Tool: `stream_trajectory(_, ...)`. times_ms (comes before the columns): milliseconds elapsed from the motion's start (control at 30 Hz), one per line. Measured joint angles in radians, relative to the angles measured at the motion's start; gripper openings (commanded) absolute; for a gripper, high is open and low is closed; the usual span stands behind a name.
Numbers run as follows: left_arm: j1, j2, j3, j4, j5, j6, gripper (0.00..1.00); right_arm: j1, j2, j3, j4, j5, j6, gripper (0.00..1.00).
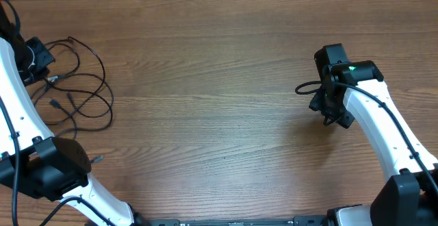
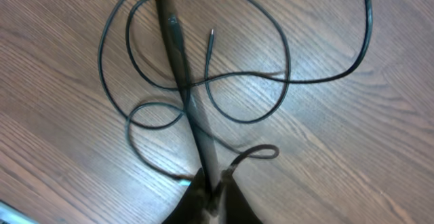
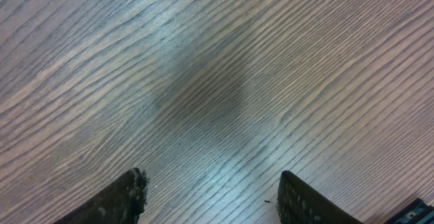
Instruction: Untangle cables
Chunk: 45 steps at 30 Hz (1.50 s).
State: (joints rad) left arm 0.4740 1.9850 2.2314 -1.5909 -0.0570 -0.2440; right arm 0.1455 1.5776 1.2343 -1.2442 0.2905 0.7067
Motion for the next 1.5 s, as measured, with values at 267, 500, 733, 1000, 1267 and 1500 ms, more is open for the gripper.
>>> stream_trajectory(267, 0.000, 0.001, 0.000, -0.003, 0.000, -0.012, 1.00, 0.000, 0.000, 0.000, -0.001, 0.001, -0.001, 0.61)
stream_trajectory(500, 0.000, 0.001, 0.000, -0.008, 0.001, -0.012, 1.00, 0.000, 0.000, 0.000, -0.002, 0.000, -0.001, 0.61)
stream_trajectory(733, -0.023, 0.001, 0.000, -0.010, 0.100, 0.001, 1.00, 0.000, 0.000, 0.000, 0.030, -0.049, -0.002, 0.64)
stream_trajectory(1000, -0.280, 0.001, 0.000, -0.010, 0.188, 0.107, 1.00, -0.001, 0.000, 0.000, 0.232, -0.478, -0.322, 0.84)
stream_trajectory(1267, -0.511, 0.001, 0.000, -0.093, 0.159, 0.135, 1.00, -0.001, 0.000, 0.001, 0.235, -0.619, -0.507, 0.91)
stream_trajectory(1500, -0.607, 0.001, 0.000, -0.096, 0.146, 0.135, 1.00, -0.001, 0.003, 0.241, 0.106, -0.507, -0.545, 1.00)
